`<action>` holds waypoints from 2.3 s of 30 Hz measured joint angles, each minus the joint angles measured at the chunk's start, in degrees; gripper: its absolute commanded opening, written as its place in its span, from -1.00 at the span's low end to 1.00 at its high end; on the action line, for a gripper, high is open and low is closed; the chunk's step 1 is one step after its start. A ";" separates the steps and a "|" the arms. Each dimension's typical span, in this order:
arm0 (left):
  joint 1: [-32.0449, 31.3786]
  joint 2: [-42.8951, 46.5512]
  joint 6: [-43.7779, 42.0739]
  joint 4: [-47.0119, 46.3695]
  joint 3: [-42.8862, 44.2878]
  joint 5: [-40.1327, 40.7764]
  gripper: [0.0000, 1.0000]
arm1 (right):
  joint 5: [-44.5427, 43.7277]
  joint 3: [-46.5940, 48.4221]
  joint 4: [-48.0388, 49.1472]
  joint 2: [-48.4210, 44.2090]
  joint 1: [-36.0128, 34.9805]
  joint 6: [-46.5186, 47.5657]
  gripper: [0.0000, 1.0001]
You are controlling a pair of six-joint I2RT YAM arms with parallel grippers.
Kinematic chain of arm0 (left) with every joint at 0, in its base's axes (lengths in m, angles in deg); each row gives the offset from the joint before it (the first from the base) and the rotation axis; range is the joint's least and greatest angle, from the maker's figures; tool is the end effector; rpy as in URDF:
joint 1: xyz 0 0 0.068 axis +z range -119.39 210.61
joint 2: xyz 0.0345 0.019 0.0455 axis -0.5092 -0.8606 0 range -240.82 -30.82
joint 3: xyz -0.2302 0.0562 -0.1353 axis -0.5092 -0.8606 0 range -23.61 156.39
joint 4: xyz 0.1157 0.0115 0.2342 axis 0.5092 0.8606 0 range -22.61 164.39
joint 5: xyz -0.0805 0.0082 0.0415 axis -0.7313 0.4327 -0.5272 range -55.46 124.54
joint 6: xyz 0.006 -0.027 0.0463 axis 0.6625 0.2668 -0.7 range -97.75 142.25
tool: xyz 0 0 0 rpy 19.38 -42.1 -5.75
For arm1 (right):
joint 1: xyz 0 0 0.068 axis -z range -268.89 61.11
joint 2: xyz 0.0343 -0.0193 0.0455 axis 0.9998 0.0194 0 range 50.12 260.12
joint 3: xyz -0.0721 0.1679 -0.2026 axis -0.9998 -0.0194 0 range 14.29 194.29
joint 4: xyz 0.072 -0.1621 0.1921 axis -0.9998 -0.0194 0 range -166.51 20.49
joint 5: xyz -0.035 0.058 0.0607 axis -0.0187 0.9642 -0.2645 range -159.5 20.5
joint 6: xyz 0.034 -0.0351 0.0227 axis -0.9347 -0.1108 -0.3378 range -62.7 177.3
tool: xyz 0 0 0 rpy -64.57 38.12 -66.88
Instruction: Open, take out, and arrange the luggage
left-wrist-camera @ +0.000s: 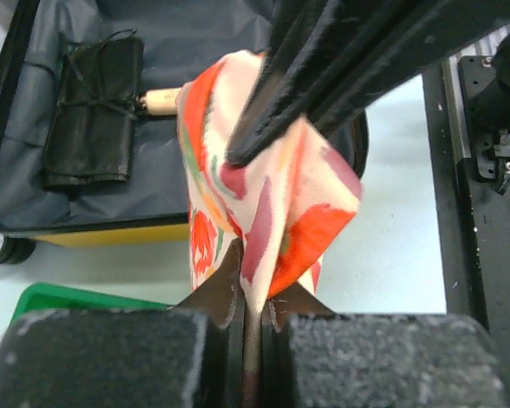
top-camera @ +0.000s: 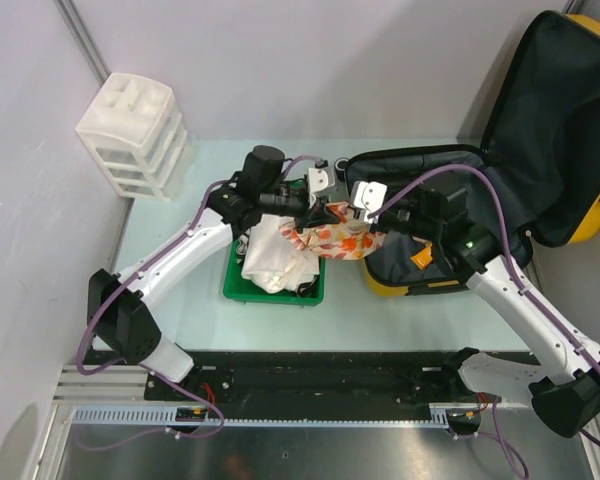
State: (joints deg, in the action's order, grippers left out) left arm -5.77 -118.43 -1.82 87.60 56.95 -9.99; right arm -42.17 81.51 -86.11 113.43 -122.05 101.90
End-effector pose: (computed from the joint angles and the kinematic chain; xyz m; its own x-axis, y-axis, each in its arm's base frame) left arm 0.2652 -0.2265 0.3613 0.0405 0.3313 -0.9426 0.9947 0.0756 0.0693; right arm 0.1959 0.1476 0.4028 0.4734 -0.4357 -0.7655 -0.7422 0.2708 -0.6131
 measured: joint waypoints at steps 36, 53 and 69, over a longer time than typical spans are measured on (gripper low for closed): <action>5.86 9.27 -36.28 -2.86 -28.74 26.75 0.59 | -7.52 1.11 -3.19 0.04 14.56 -10.99 0.79; 5.70 4.22 -2.08 8.72 6.23 25.81 1.00 | -7.63 1.14 -4.48 1.03 15.45 -11.89 0.79; 5.66 -43.06 13.00 8.46 38.64 36.83 0.98 | -8.37 1.16 -12.63 -4.13 24.00 -12.90 0.80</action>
State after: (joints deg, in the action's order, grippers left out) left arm -0.11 -161.49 11.18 96.06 95.59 26.83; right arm -50.54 82.67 -98.74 109.30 -98.06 89.01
